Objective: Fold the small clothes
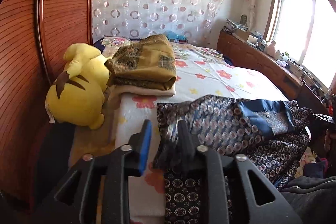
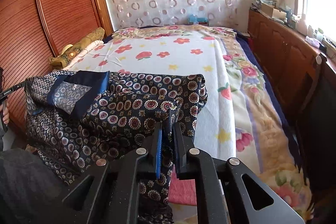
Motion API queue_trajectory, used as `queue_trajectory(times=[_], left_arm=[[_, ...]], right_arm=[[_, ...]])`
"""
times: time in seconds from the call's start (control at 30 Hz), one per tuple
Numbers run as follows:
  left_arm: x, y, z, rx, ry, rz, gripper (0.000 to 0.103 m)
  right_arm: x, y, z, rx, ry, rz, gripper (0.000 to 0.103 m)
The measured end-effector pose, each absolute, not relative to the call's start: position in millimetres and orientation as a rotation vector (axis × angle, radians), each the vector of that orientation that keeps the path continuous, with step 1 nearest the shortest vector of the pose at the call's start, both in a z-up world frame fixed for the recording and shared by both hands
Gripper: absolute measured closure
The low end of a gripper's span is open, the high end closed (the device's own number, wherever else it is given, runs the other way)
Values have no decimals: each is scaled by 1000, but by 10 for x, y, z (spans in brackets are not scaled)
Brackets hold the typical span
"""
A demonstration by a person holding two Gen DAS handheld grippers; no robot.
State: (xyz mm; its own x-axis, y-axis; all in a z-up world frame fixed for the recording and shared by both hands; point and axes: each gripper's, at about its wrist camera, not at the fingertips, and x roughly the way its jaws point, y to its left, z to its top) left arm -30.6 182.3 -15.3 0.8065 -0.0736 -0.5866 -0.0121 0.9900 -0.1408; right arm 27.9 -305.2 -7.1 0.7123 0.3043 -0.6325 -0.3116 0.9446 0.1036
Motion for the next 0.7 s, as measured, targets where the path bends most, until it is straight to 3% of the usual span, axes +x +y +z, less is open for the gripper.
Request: queue_trajectory(times=[0.23,0.5,0.7], left_arm=[[-173,1837,-1,-118,606,-45,28],[396,1849,-80,-101,674,-68,26],[834,1921,-253,-74,772,-21,26]], right_arm=[[339,-2998,195,-71,649,330,70],[729,-2985,171,-90,656,272,56],[1200,-2846,-111,-75,717,284,55]])
